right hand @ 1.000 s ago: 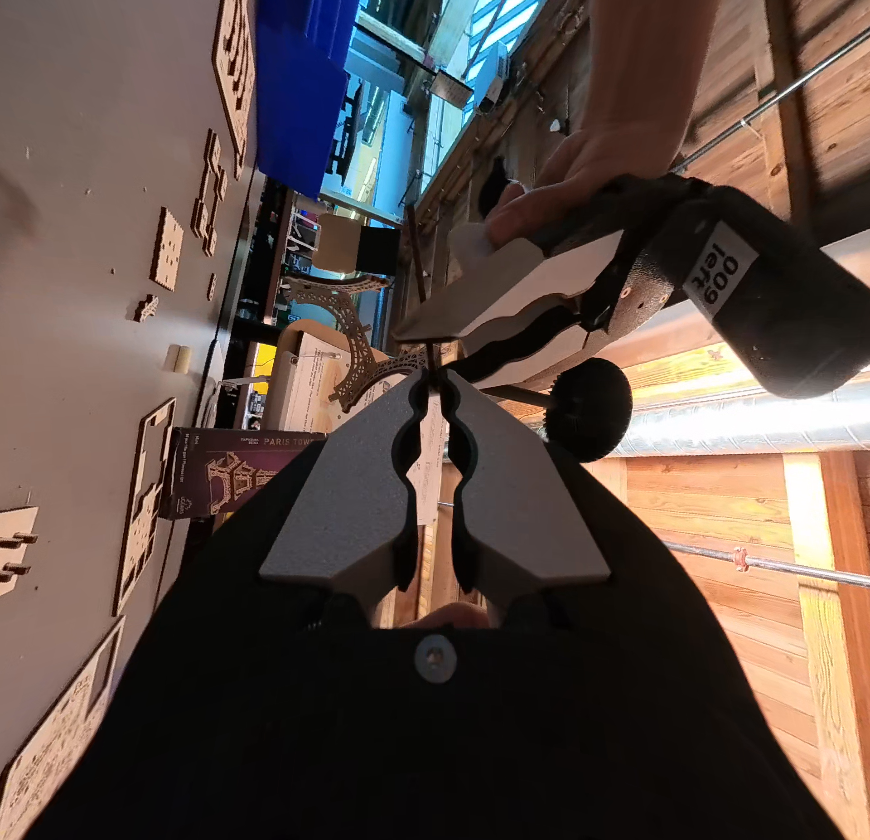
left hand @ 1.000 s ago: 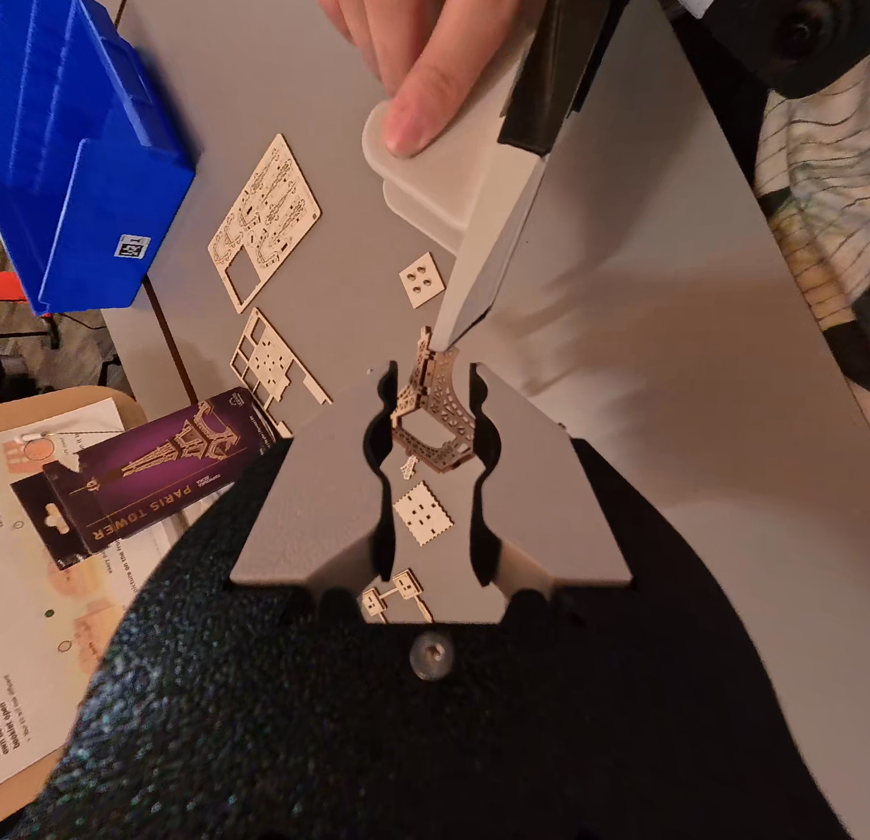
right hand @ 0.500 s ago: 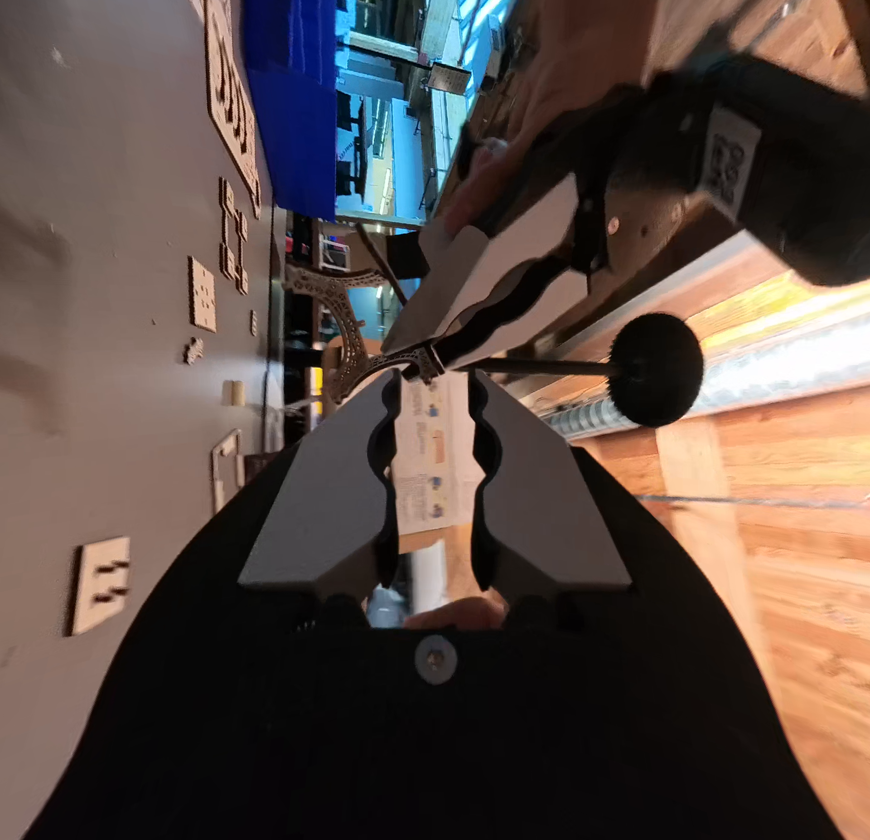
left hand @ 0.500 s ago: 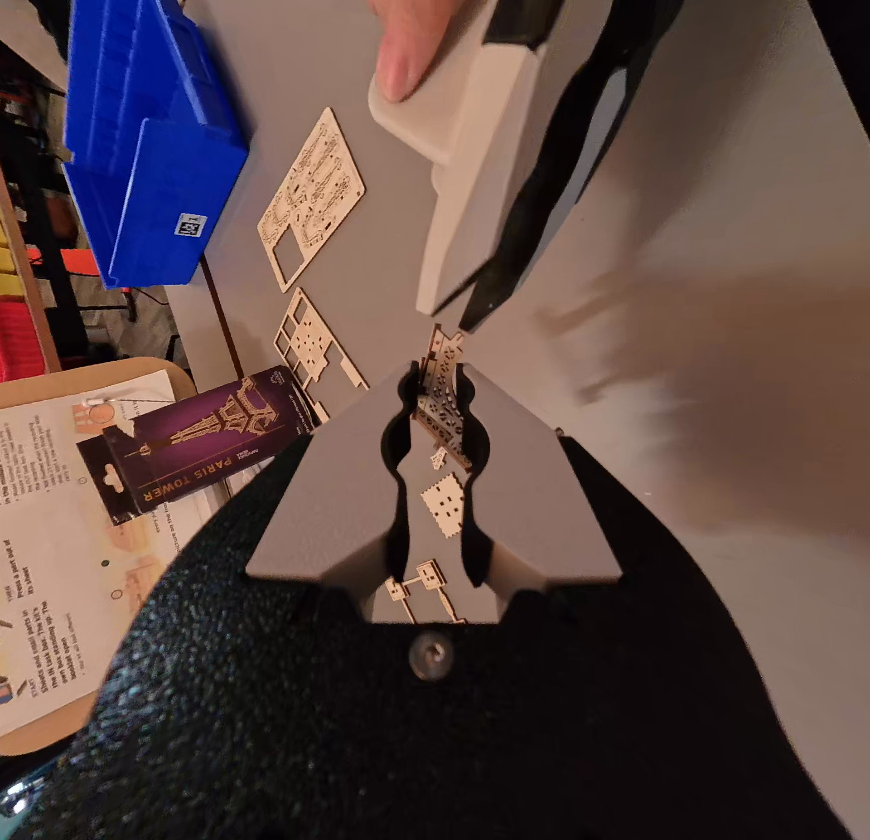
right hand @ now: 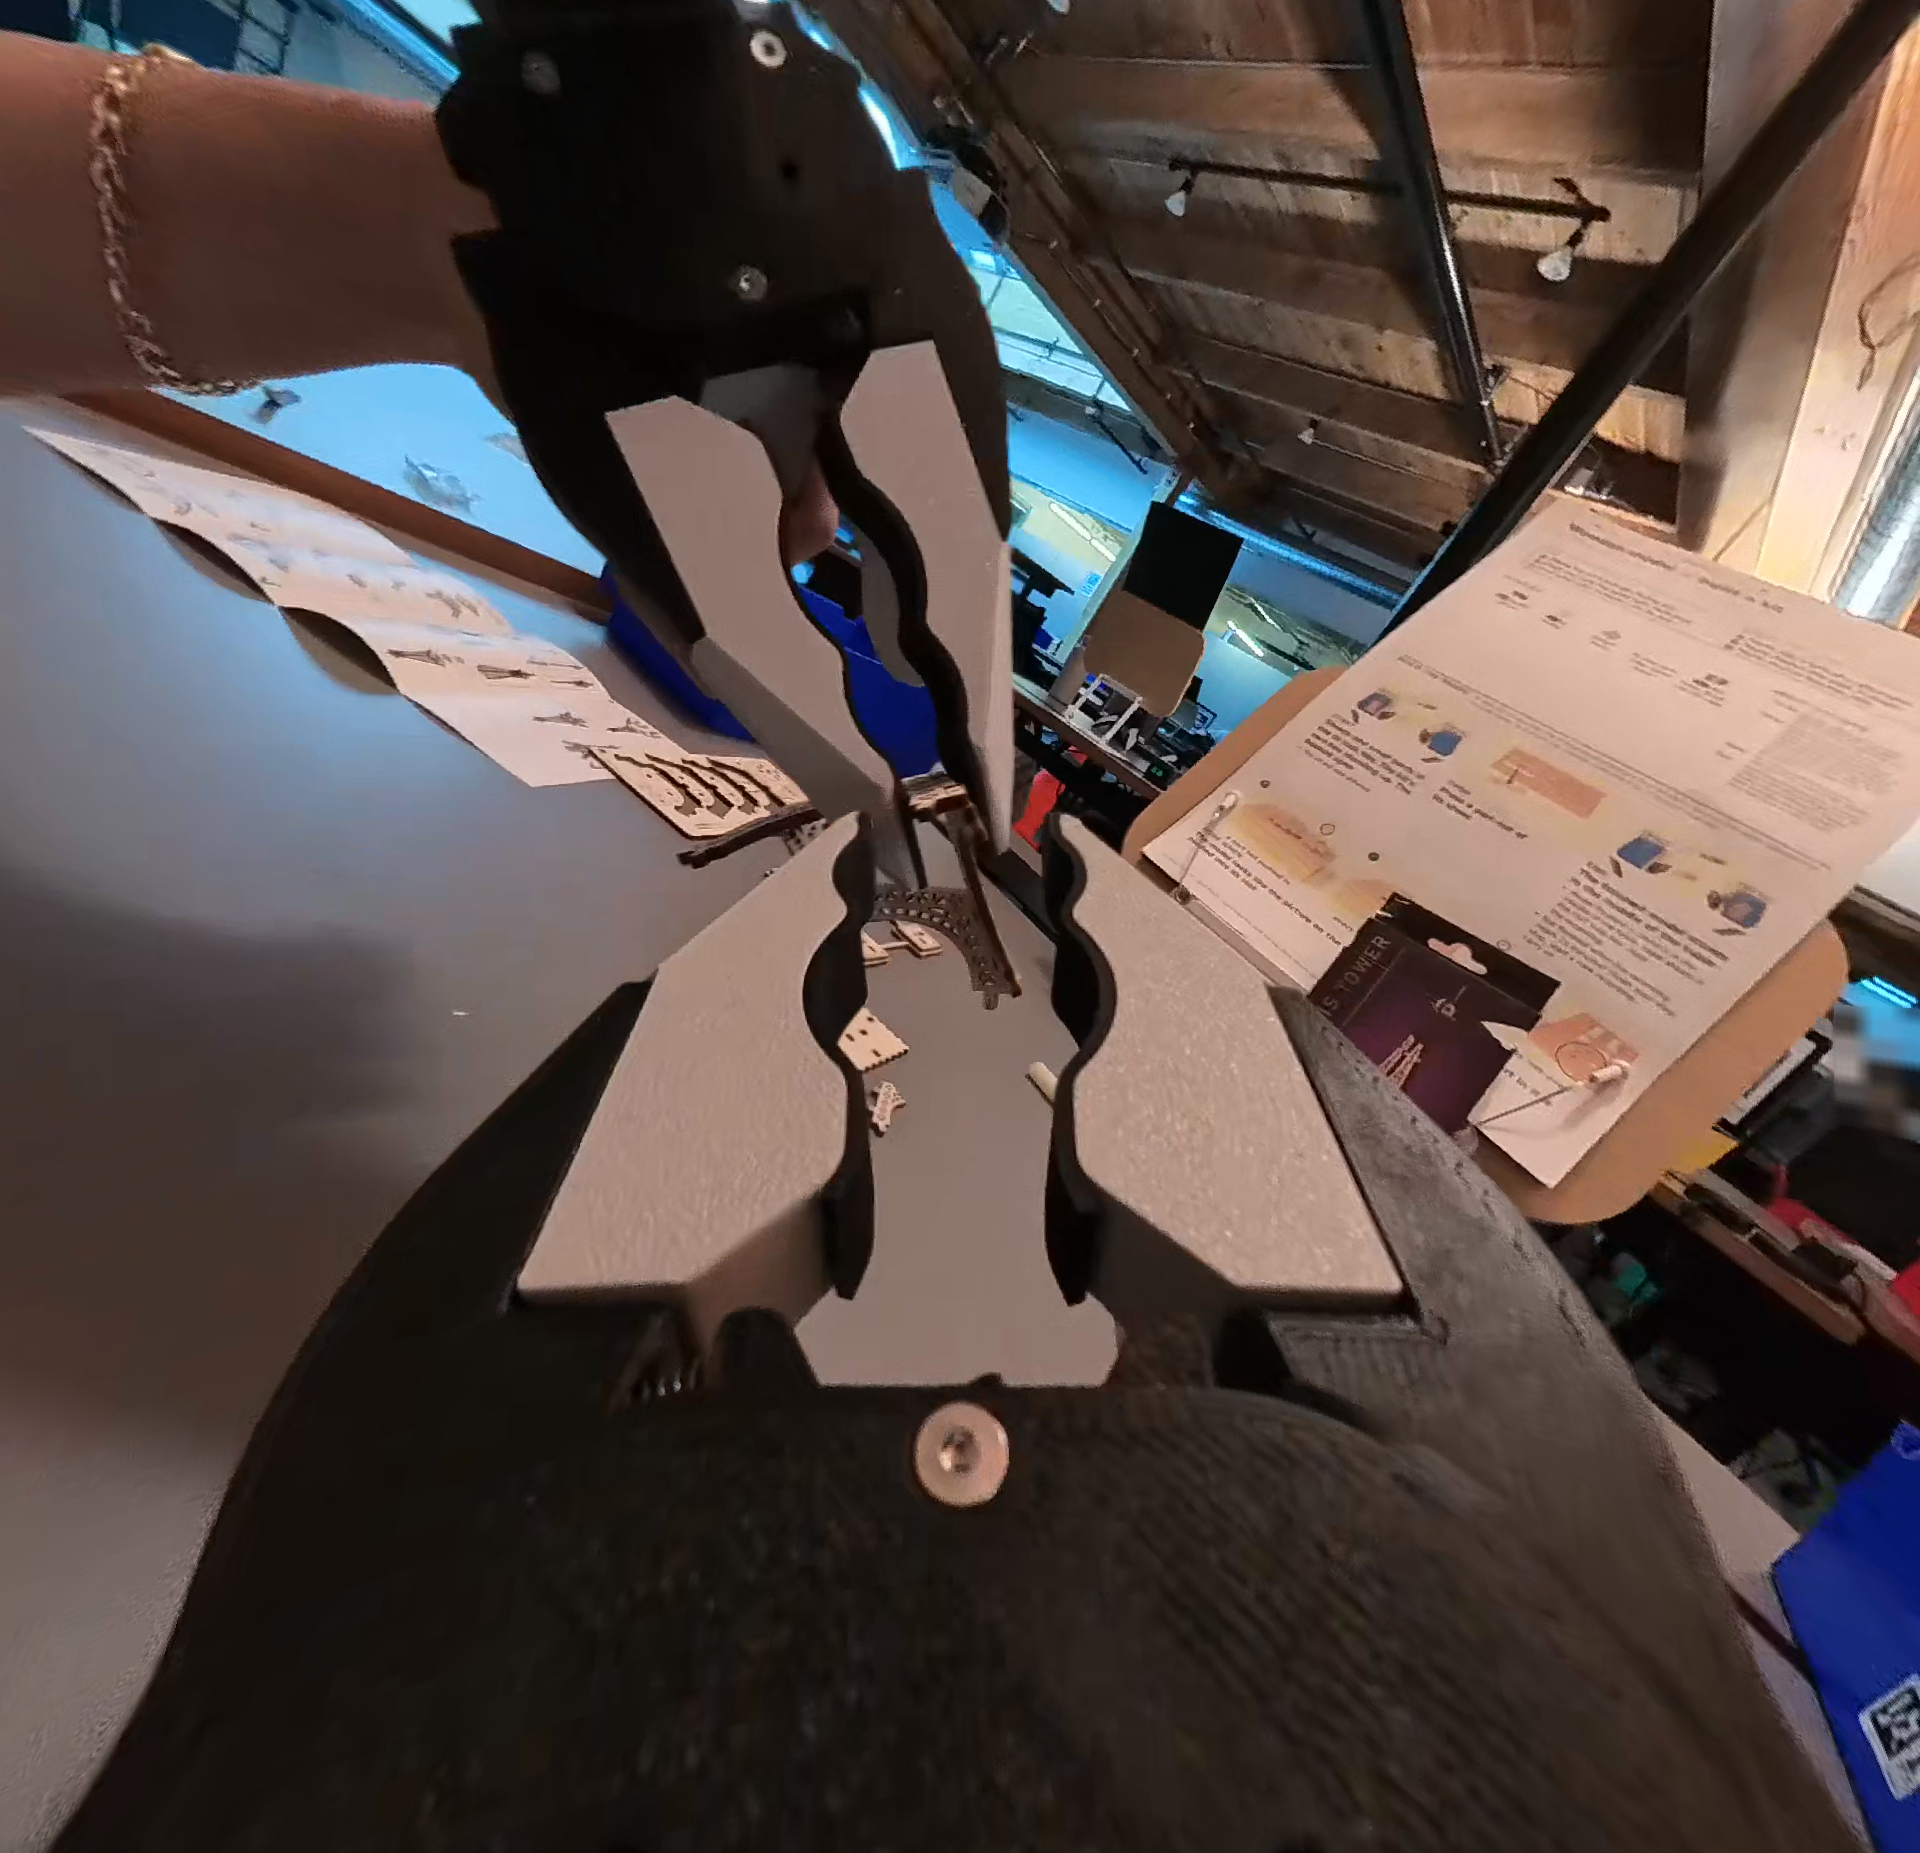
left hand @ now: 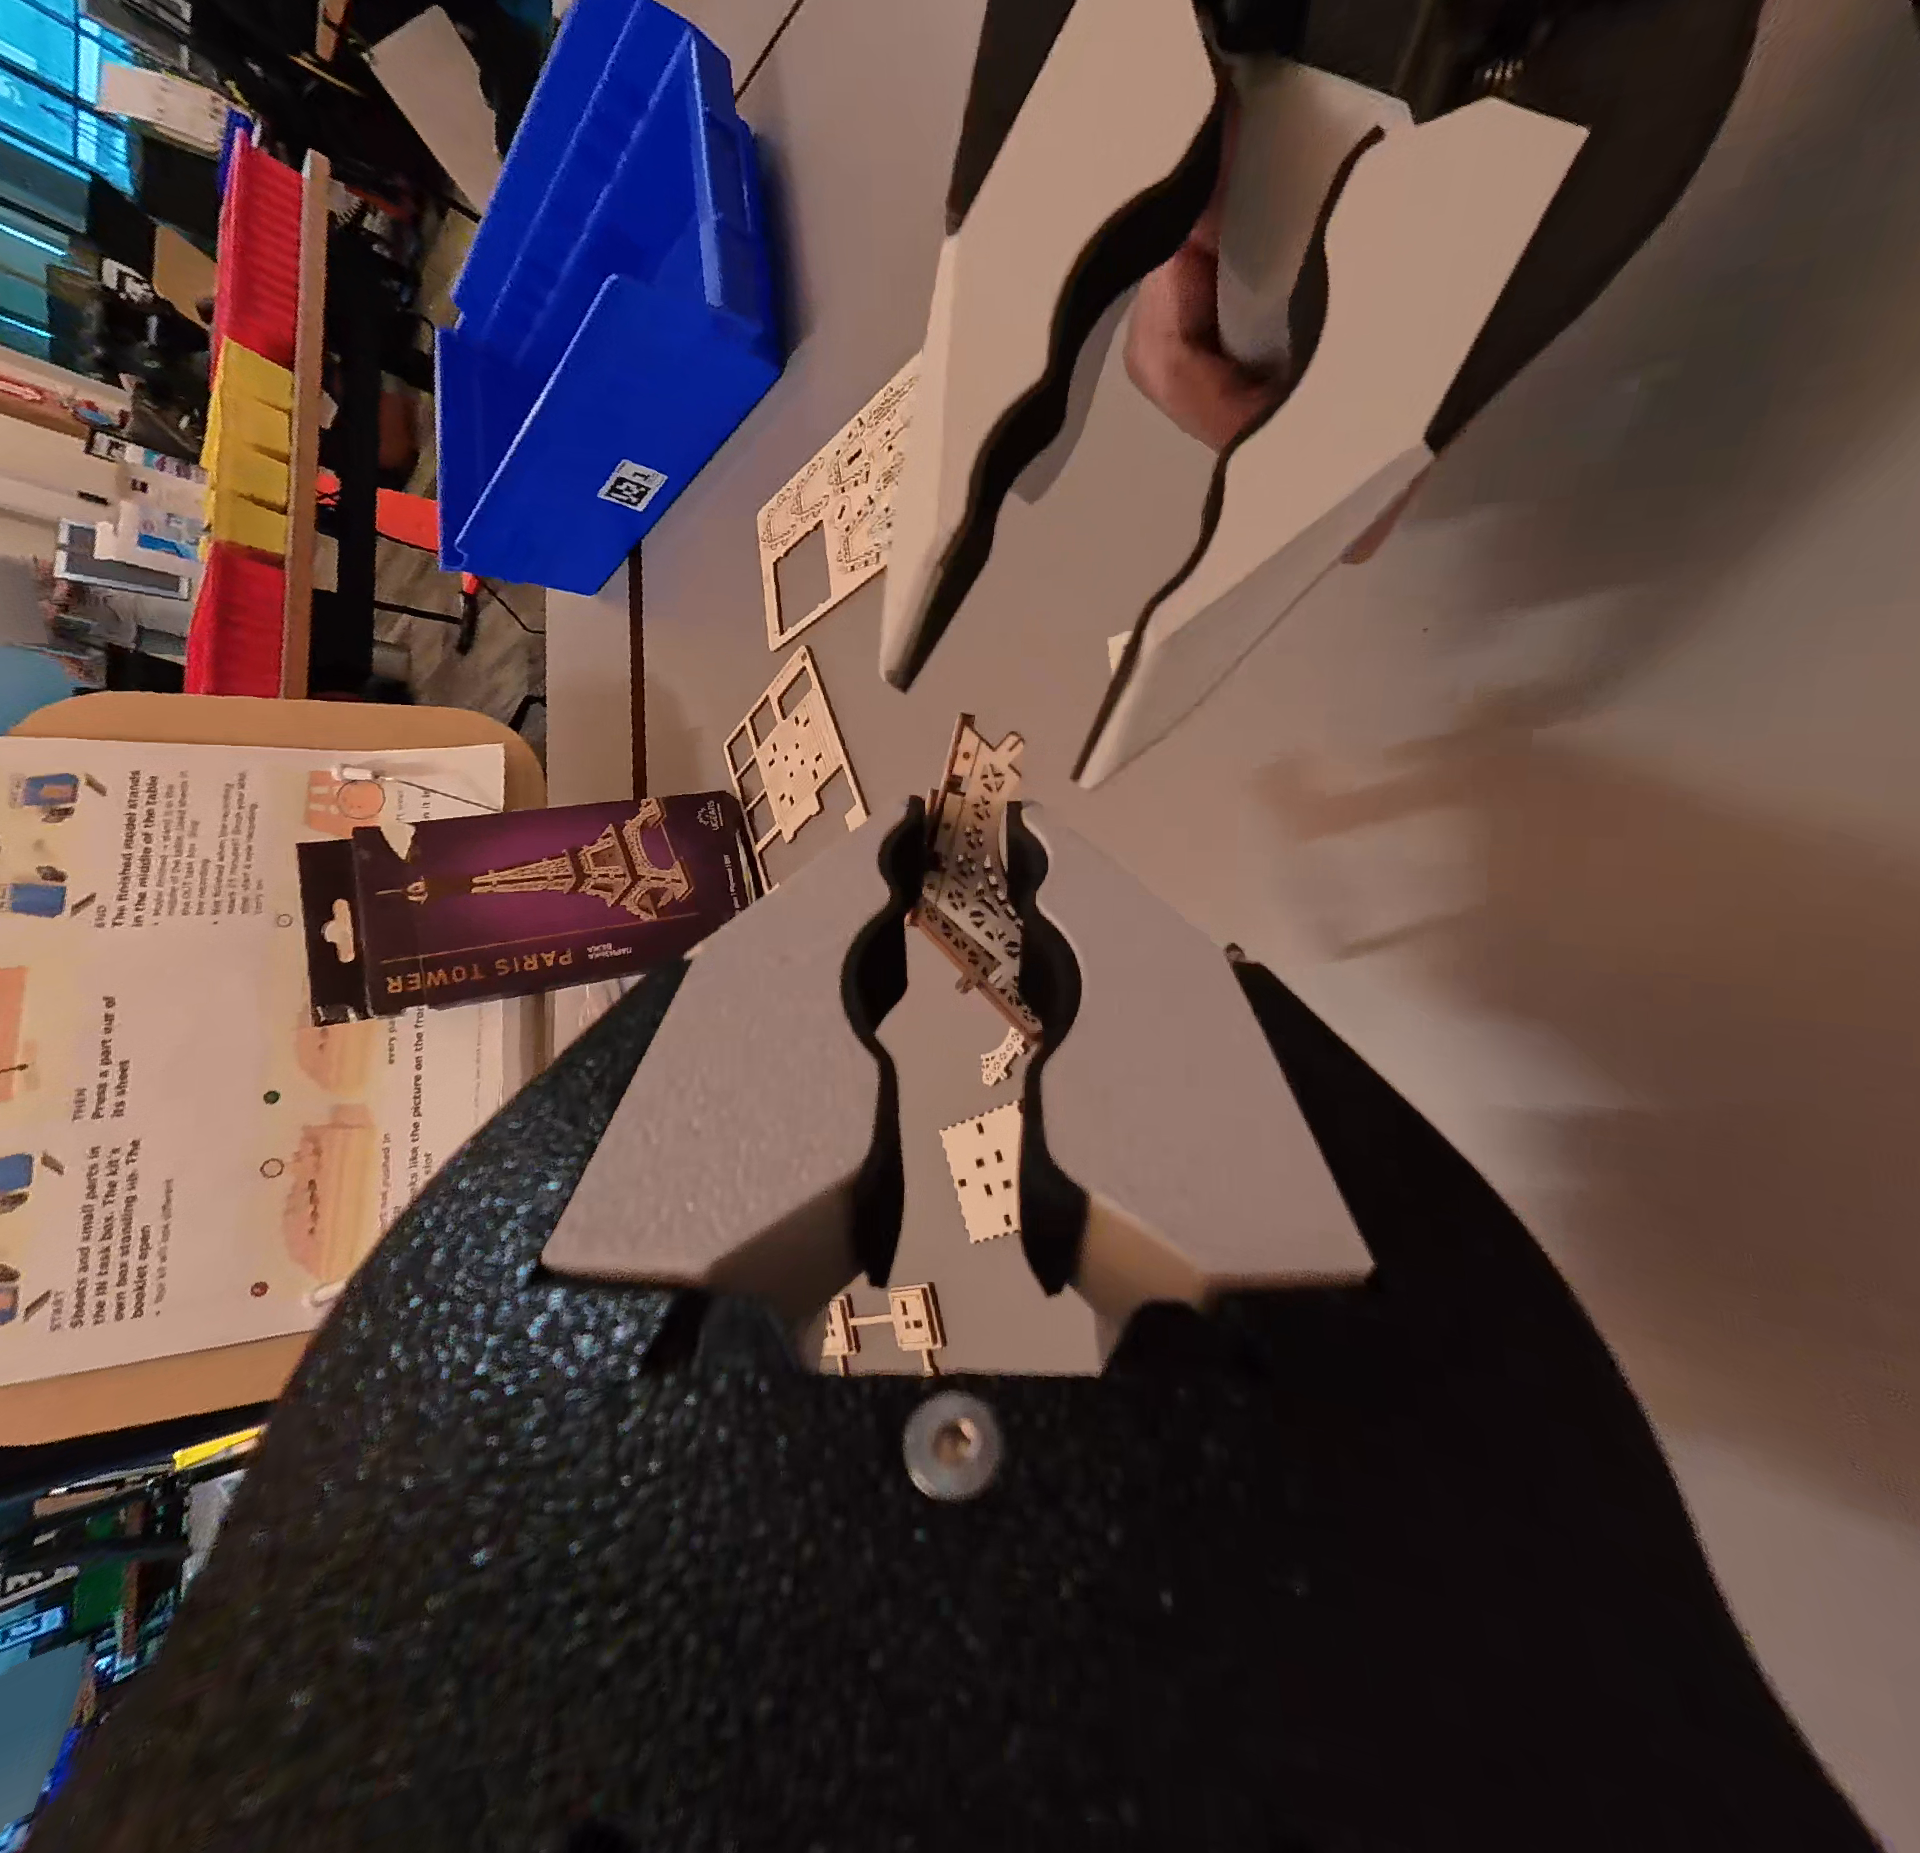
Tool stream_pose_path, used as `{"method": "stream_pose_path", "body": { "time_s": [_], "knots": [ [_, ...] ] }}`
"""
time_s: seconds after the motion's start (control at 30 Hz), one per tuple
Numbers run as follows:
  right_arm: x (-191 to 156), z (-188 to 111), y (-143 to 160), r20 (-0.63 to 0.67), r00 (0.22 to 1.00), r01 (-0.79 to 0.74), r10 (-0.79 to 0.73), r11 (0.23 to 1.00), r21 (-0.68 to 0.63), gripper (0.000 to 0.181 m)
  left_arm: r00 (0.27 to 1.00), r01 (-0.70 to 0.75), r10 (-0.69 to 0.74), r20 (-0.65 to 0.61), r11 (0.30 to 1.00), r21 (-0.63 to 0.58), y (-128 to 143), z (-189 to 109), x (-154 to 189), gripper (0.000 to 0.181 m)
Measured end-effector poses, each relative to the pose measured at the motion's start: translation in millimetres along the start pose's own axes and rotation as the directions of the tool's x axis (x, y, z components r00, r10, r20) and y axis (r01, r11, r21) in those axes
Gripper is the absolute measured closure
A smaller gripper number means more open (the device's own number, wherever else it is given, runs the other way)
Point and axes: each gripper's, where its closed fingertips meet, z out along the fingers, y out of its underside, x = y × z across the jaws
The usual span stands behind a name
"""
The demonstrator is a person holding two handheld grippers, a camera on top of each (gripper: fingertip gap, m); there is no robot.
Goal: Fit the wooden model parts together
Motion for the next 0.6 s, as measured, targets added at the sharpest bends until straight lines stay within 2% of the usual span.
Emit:
{"method": "stream_pose_path", "body": {
  "time_s": [0.03, 0.27, 0.37, 0.53, 0.6],
  "knots": [
    [-1, 0, -2, 0.004, 1.000, 0.002, -0.002, 1.000, 0.010, 0.152, 1.000, -0.001, 0.001, 0.008, 1.000, 0.001, -1, -1, 0, 0.169],
    [-3, 2, -12, -0.007, 0.999, 0.051, -0.050, 0.998, 0.045, 0.167, 0.999, -0.032, 0.033, 0.037, 0.999, -0.033, -5, -5, 1, 0.169],
    [-3, 0, -15, -0.015, 0.997, 0.074, -0.073, 0.996, 0.052, 0.167, 0.997, -0.044, 0.047, 0.054, 0.998, -0.049, -6, -6, 0, 0.169],
    [-2, -3, -20, -0.034, 0.993, 0.111, -0.110, 0.993, 0.044, 0.157, 0.994, -0.065, 0.071, 0.082, 0.995, -0.069, -8, -9, -2, 0.169],
    [-8, -4, -21, 0.007, 0.993, 0.119, -0.120, 0.992, 0.047, 0.155, 0.993, -0.070, 0.076, 0.091, 0.995, -0.065, -11, -11, -3, 0.169]
  ]
}}
